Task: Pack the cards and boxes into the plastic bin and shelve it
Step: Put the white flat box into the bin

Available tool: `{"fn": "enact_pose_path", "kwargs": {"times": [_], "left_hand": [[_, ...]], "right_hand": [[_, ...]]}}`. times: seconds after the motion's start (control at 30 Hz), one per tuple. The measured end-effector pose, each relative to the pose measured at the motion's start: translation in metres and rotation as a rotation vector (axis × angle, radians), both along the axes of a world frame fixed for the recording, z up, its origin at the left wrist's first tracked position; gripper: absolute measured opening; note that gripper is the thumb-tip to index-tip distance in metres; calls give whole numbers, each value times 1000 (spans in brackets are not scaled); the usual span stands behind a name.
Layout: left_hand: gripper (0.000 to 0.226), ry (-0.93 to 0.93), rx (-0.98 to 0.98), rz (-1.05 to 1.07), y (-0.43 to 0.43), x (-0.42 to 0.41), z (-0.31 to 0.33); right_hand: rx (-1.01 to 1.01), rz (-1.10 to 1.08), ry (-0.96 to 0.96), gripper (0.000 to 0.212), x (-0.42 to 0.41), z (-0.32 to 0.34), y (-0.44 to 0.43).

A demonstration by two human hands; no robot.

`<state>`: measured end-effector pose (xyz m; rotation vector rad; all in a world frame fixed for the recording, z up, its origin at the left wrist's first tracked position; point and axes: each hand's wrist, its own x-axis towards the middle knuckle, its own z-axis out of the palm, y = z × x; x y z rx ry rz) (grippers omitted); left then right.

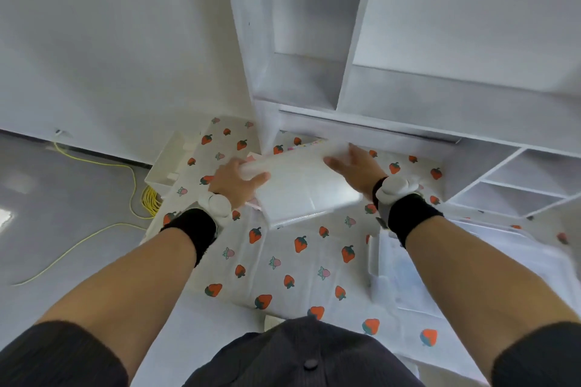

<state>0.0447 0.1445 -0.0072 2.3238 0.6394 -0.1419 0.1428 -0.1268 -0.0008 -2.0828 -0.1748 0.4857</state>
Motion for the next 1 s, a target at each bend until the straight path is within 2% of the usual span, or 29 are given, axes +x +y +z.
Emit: {"fn": "enact_pose_path", "kwargs": {"times": [0.07,0.17,0.3,0.37,0.5,0.63,0.67,0.77,0.8,0.87,0.93,1.0], "left_hand": [[74,-89,-53,-1,-23,7,14],[87,-210,-87,-38,-78,18,34],[91,-266,-15,-106,-128,31,43],[90,-274,2,-188,-169,37,47],[80,-334,54,-405,-249,41,46],[72,-322,106,-621,-308,38,35],[67,-320,123,-671,-322,35,32],[59,-292,169,-765,-350,27,23],[59,-268,178,-781,-356,25,19],[63,-211,197,-806,-364,21,11],[66,-168,205,-822,-366,17,6],[67,-149,215,-820,-363,12,2]], "right_hand": [[115,-44,19,54,-4,10,-22],[272,-181,69,59,-10,17,-76],[369,-325,113,25,-15,25,-124],[373,-416,137,19,-23,29,-169],[352,-546,168,26,-49,30,-260],[303,-626,237,24,-82,25,-324],[276,-652,258,33,-90,20,-340],[207,-677,338,86,-105,-10,-376],[184,-670,358,95,-106,-24,-387],[107,-656,396,90,-112,-34,-391],[31,-649,419,64,-117,-35,-381],[-19,-654,439,62,-116,-41,-370]]}}
